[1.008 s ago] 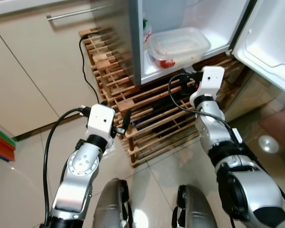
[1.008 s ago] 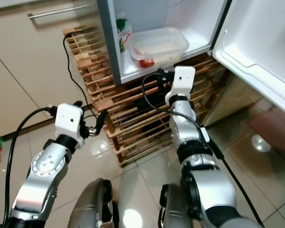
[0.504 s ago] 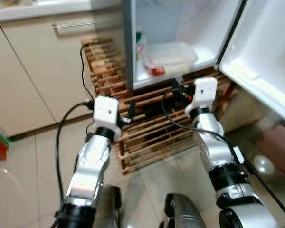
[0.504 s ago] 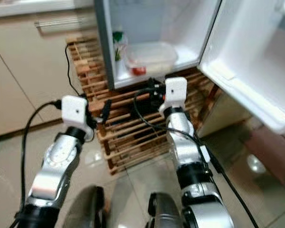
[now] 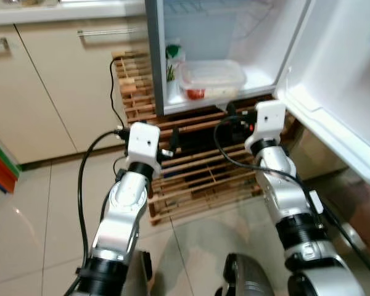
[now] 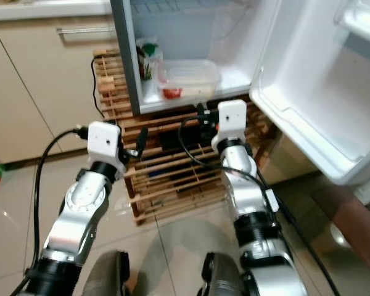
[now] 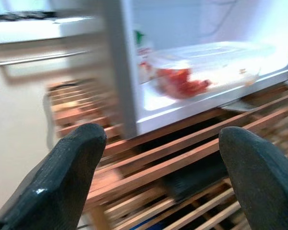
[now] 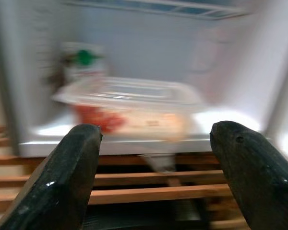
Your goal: Restocking fridge
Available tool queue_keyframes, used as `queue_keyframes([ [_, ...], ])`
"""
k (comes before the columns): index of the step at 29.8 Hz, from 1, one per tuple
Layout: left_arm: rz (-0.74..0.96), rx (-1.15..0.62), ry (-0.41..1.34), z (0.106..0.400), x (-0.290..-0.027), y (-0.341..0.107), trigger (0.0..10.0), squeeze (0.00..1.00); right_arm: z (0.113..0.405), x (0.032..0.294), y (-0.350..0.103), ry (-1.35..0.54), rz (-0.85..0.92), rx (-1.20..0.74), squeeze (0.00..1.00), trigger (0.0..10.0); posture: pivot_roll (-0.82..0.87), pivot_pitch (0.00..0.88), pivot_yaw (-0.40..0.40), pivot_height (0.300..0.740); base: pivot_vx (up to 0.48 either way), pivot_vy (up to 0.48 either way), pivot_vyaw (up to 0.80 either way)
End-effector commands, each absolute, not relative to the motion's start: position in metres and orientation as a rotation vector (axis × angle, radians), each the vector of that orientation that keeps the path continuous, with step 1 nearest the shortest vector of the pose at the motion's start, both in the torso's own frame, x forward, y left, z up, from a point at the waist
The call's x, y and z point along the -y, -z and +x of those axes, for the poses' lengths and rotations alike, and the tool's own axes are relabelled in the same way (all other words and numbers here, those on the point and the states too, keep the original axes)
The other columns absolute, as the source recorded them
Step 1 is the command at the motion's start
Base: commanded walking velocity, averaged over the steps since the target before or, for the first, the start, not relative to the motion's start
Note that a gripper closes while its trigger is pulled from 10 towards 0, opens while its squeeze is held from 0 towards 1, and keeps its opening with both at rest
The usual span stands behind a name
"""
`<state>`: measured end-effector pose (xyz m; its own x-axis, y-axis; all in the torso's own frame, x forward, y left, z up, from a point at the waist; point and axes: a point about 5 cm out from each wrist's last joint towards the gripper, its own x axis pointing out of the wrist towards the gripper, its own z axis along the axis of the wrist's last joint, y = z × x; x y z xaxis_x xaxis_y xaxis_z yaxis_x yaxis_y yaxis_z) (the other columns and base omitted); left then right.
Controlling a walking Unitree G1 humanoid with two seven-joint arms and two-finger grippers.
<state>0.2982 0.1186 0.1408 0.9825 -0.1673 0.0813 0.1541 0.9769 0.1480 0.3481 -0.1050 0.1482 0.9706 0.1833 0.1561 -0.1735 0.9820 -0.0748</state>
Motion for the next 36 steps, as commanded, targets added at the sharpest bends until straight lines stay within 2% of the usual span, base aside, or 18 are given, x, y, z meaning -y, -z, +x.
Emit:
queue_keyframes([
  [1,0.133,0.102,0.173,0.3,-0.115,-0.143,10.0,0.0,0.35,0.11,-0.15,-0.159,-0.084,0.159,0.0,10.0,0.02,0.031,-0.017,0.641,0.326,-0.349,0.0],
  [9,0.159,0.113,0.158,0.302,-0.117,-0.145,10.0,0.0,0.349,0.109,-0.148,-0.171,-0.08,0.155,0.0,10.0,0.03,0.034,-0.014,0.641,0.084,-0.044,0.0],
  [24,0.186,0.124,0.221,0.302,-0.108,-0.147,10.0,0.0,0.347,0.101,-0.144,-0.202,-0.082,0.146,0.0,10.0,0.03,0.038,-0.007,0.641,0.48,0.0,0.0],
  [28,0.185,0.121,0.201,0.305,-0.113,-0.149,10.0,0.0,0.347,0.099,-0.144,-0.208,-0.082,0.143,0.0,10.0,0.03,0.038,-0.008,0.641,0.434,0.0,0.0],
  [36,0.173,0.133,0.159,0.308,-0.121,-0.153,10.0,0.0,0.349,0.092,-0.141,-0.251,-0.038,0.12,0.0,10.0,0.03,0.039,-0.01,0.641,0.0,0.0,0.0],
])
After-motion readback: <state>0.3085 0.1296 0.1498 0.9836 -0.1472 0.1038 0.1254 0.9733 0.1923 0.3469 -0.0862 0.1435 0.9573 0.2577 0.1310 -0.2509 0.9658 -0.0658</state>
